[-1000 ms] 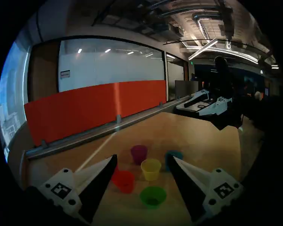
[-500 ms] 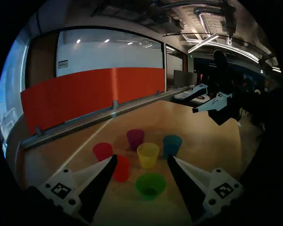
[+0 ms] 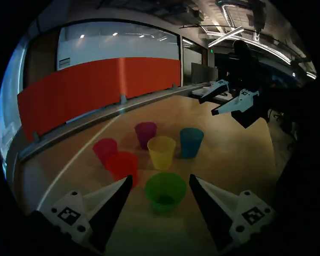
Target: Pour water
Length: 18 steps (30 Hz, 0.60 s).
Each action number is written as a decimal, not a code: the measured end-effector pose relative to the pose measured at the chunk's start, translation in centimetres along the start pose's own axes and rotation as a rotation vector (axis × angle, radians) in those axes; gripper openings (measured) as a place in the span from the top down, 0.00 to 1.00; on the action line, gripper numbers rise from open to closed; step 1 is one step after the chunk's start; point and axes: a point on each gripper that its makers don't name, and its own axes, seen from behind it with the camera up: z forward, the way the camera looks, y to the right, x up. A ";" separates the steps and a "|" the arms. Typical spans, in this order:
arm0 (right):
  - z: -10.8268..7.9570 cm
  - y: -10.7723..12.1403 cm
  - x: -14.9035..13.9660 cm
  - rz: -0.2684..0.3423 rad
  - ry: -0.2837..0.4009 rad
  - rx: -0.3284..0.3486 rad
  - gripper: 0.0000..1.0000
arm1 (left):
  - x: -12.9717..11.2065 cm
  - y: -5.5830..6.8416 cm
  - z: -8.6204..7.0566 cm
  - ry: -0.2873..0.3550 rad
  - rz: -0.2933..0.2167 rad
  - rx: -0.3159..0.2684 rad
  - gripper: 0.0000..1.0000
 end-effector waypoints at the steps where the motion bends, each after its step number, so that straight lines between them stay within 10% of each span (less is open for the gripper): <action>1: 0.2 0.0 -0.2 0.003 -0.003 0.001 0.00 | -0.3 0.0 0.1 -0.006 0.000 -0.001 0.02; 18: 2.5 -0.2 -2.8 0.008 -0.055 0.015 0.00 | -4.2 0.9 1.6 -0.082 0.013 -0.041 0.01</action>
